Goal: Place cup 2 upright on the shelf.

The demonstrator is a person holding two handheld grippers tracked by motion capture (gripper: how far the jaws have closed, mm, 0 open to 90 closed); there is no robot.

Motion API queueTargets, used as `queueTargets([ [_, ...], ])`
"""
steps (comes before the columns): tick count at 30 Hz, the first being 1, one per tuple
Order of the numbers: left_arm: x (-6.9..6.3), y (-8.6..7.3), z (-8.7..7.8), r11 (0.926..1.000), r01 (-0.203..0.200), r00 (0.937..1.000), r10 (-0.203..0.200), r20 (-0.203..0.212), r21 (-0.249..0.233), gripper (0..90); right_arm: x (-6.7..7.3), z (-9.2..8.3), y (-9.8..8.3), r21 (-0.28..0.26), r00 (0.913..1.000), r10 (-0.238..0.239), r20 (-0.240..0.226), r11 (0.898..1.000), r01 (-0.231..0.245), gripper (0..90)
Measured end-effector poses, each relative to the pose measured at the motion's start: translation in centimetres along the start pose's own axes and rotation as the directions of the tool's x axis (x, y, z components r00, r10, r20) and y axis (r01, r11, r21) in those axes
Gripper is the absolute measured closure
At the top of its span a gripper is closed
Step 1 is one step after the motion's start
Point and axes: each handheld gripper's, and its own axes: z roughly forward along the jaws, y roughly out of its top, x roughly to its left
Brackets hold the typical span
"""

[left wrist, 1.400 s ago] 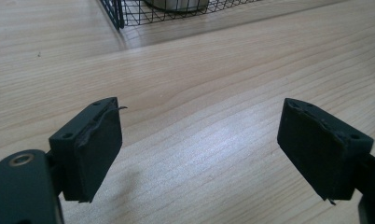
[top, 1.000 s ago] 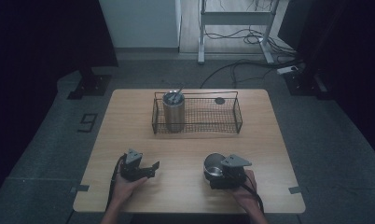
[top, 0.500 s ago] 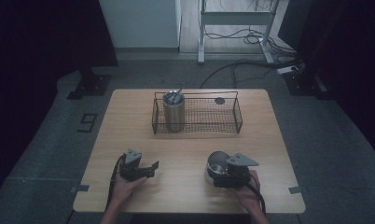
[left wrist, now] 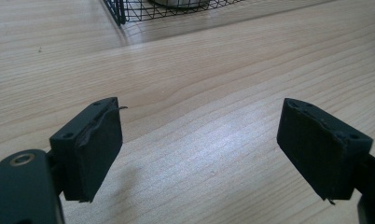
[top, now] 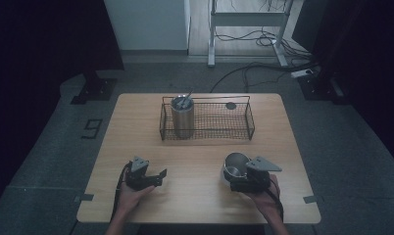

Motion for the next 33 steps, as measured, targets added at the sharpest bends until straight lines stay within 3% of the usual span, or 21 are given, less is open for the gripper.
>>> queueTargets([
  [33, -0.2, -0.4, 0.0, 0.9999, 0.005, 0.9998, -0.006, 0.017, 0.016, 14.5, -1.0, 1.4, 5.5, -0.036, 1.0, -0.005, -0.002, 0.999, 0.005, 6.6],
])
